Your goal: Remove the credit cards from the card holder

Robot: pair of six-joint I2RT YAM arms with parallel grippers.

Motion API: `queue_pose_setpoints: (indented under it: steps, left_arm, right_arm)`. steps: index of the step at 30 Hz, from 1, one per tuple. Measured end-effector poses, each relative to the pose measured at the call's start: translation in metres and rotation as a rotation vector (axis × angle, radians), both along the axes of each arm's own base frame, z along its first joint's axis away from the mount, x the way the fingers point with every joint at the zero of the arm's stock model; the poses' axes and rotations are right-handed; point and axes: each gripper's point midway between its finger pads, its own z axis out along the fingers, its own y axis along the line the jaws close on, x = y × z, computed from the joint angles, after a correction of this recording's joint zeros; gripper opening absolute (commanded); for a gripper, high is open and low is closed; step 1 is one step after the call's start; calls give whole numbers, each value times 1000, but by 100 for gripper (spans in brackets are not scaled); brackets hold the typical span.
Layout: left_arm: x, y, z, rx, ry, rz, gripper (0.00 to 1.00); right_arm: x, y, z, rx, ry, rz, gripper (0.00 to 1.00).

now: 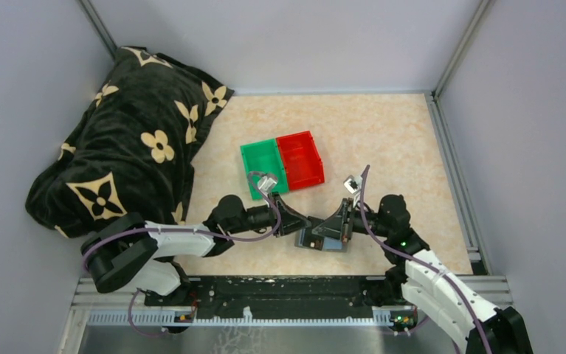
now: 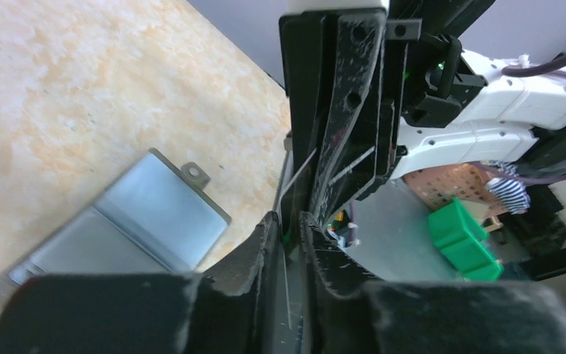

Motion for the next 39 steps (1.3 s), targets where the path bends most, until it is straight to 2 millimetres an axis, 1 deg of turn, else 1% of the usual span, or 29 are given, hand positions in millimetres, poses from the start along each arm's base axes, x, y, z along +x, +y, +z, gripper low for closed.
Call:
queue_pose_setpoints:
  steps: [1,3,7,11,15,17,19,24,25,28,29,30,32,35,37,39]
  left_arm:
    - [0,0,0,-2,0,1,41]
    - [-1,1,-3,4,8,-1,43]
    - [-6,8,-16,18,32,8,42]
    - [-9,13,-7,-35,19,8,37]
    - [-11,13,4,-84,6,0,25]
    - [-12,12,5,-97,7,-11,12]
    - [-14,11,5,-108,10,-25,1]
    - [-17,11,7,-124,9,-46,1]
    - [-17,11,7,-123,9,-46,1]
    - [-13,12,8,-94,-5,-33,1]
    - [-8,12,8,-66,-17,-20,1]
    - [-2,12,9,-39,-30,-5,1]
    - [16,11,12,45,-59,41,0]
    - [51,12,31,162,-135,125,1]
    - [81,24,45,215,-198,205,1]
    - [119,47,57,274,-274,300,1]
  right_arm:
    - [0,0,2,6,-7,0,0]
    - [3,0,10,24,-42,-16,0]
    - [6,0,23,61,-85,-40,0]
    - [8,1,37,114,-101,-48,0]
    - [8,3,44,159,-101,-48,0]
    - [8,3,45,169,-99,-50,0]
    - [9,3,44,171,-95,-54,0]
    - [10,2,43,169,-92,-66,0]
    - [10,1,44,169,-94,-67,6]
    - [10,1,44,169,-95,-74,34]
    - [11,0,45,170,-102,-82,40]
    - [12,0,46,170,-108,-93,43]
    - [17,-3,46,165,-125,-131,44]
    - [30,-10,42,142,-136,-222,44]
    - [35,-13,34,114,-120,-262,44]
    - [38,-16,27,88,-108,-285,43]
